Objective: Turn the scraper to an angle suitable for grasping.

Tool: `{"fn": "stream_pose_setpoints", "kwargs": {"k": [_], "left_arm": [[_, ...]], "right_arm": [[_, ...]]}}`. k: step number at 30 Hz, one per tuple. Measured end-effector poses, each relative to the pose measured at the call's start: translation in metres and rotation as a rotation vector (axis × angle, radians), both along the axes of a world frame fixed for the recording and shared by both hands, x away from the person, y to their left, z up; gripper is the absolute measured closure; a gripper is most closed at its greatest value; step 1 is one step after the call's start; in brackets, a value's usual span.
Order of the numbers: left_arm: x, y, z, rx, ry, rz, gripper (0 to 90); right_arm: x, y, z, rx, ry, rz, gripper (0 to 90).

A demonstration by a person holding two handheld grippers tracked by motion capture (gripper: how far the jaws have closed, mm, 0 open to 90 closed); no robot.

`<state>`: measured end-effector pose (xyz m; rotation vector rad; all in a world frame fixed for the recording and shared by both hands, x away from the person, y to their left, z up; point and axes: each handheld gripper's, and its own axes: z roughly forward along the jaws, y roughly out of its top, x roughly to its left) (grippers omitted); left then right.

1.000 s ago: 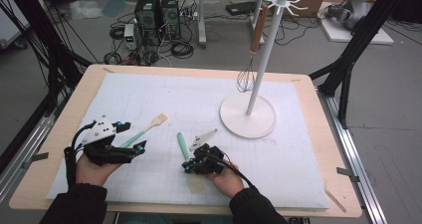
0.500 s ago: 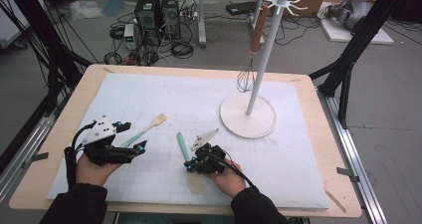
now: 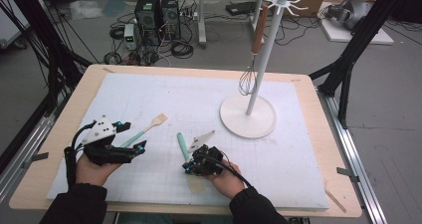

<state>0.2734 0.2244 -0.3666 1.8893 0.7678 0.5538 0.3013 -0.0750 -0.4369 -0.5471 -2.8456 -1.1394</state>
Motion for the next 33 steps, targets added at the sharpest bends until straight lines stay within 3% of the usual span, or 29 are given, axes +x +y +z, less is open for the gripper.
{"fn": "stream_pose_setpoints", "kwargs": {"k": [8,33], "left_arm": [[0.0,0.001,0.0,-0.001,-0.003,0.001,19.6],[0.0,0.0,0.0,-0.007,-0.002,0.003,19.6]], "right_arm": [[-0.004,0.006,0.002,-0.056,-0.044,0.021,89.7],[0.003,-0.018,0.008,-0.123,-0.063,-0.069,89.8]]}}
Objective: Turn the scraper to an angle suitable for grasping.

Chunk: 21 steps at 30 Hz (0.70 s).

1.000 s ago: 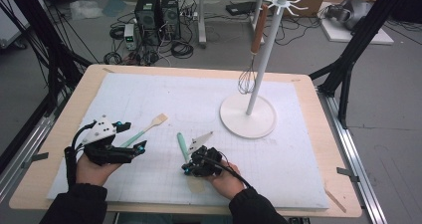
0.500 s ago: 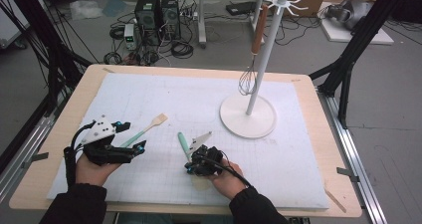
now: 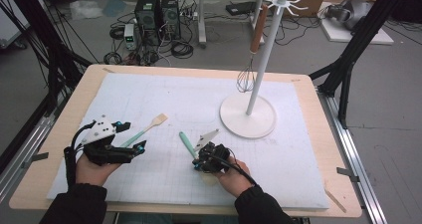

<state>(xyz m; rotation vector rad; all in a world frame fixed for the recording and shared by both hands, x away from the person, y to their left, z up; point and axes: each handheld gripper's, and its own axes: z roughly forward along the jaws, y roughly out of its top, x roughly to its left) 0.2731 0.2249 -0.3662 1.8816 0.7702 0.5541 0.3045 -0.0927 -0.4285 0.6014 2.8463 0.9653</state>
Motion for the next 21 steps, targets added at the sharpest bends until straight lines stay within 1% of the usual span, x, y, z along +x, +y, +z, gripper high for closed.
{"fn": "stream_pose_setpoints", "kwargs": {"k": [7,9,15,18,21], "left_arm": [[0.0,-0.001,0.0,-0.001,-0.001,0.0,19.6],[0.0,-0.001,0.0,0.001,0.001,-0.001,19.6],[0.0,-0.001,0.0,0.004,0.001,-0.002,19.6],[0.0,-0.001,0.0,0.003,0.002,-0.002,19.6],[0.0,0.0,0.0,0.0,-0.001,0.0,19.6]], "right_arm": [[0.003,-0.01,0.004,0.003,-0.009,-0.033,89.8],[0.004,-0.012,0.003,0.013,0.003,-0.045,89.7],[0.005,-0.013,0.003,0.022,0.022,-0.05,89.3],[0.007,-0.013,0.003,0.051,0.028,-0.057,89.2],[0.012,-0.013,0.005,0.067,0.037,-0.079,89.2]]}}
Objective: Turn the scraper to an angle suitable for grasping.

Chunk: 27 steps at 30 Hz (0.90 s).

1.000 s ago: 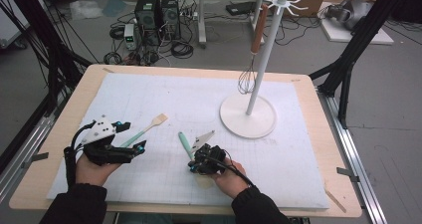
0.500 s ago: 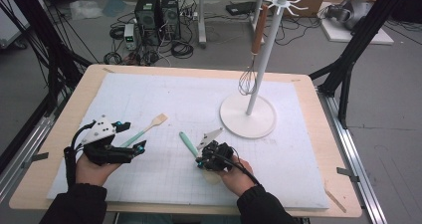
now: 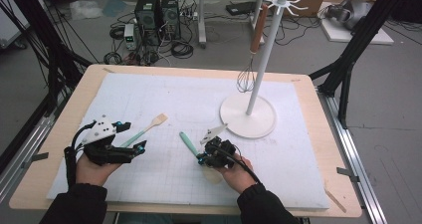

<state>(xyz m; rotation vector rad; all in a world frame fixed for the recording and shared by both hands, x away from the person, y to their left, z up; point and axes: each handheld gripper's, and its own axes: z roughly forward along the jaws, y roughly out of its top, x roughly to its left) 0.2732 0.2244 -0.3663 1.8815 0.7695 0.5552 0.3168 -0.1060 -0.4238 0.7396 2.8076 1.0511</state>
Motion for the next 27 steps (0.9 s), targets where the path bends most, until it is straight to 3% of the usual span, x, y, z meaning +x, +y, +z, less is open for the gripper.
{"fn": "stream_pose_setpoints", "kwargs": {"k": [7,13,18,27], "left_arm": [[0.0,0.0,-0.001,0.0,0.003,-0.004,19.6],[0.001,0.0,-0.001,0.002,0.005,-0.006,19.6],[0.001,0.0,-0.001,0.003,0.004,-0.005,19.6],[0.001,-0.001,-0.001,-0.001,0.005,-0.003,19.6]], "right_arm": [[0.023,0.003,0.003,0.045,0.018,-0.064,89.2],[0.039,0.01,-0.002,0.047,0.024,-0.113,89.1],[0.044,0.015,-0.008,0.034,0.04,-0.14,89.1],[0.047,0.02,-0.012,0.027,0.031,-0.126,89.1]]}}
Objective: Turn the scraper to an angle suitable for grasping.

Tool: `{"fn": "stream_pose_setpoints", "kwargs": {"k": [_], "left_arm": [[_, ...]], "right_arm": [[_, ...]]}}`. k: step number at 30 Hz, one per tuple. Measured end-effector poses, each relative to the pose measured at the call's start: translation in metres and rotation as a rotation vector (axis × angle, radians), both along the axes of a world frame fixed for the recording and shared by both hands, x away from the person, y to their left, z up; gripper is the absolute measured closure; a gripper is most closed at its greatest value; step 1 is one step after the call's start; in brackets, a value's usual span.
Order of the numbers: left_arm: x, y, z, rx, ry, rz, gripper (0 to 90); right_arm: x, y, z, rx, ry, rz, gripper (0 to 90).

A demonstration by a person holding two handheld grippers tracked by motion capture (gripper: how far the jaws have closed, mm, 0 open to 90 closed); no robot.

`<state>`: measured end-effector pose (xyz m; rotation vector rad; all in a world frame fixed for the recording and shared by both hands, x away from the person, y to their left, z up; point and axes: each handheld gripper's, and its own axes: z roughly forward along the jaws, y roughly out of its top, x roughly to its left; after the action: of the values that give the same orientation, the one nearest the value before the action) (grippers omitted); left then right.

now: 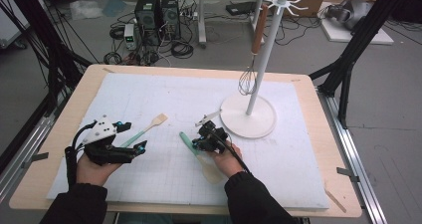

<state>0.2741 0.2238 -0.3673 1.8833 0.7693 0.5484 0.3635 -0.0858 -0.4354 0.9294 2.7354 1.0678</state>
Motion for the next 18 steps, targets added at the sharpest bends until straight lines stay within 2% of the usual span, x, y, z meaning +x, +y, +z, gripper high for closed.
{"fn": "stream_pose_setpoints", "kwargs": {"k": [1,5,18], "left_arm": [[0.0,0.0,0.0,-0.001,0.001,0.001,19.6],[0.0,0.001,0.0,0.004,0.0,-0.001,19.6],[0.0,0.001,0.0,0.007,-0.001,-0.003,19.6]], "right_arm": [[-0.001,0.001,0.001,-0.002,0.015,-0.002,89.1],[-0.002,0.006,0.0,-0.001,-0.007,0.024,89.1],[-0.011,0.022,0.0,0.004,0.008,0.1,89.1]]}}
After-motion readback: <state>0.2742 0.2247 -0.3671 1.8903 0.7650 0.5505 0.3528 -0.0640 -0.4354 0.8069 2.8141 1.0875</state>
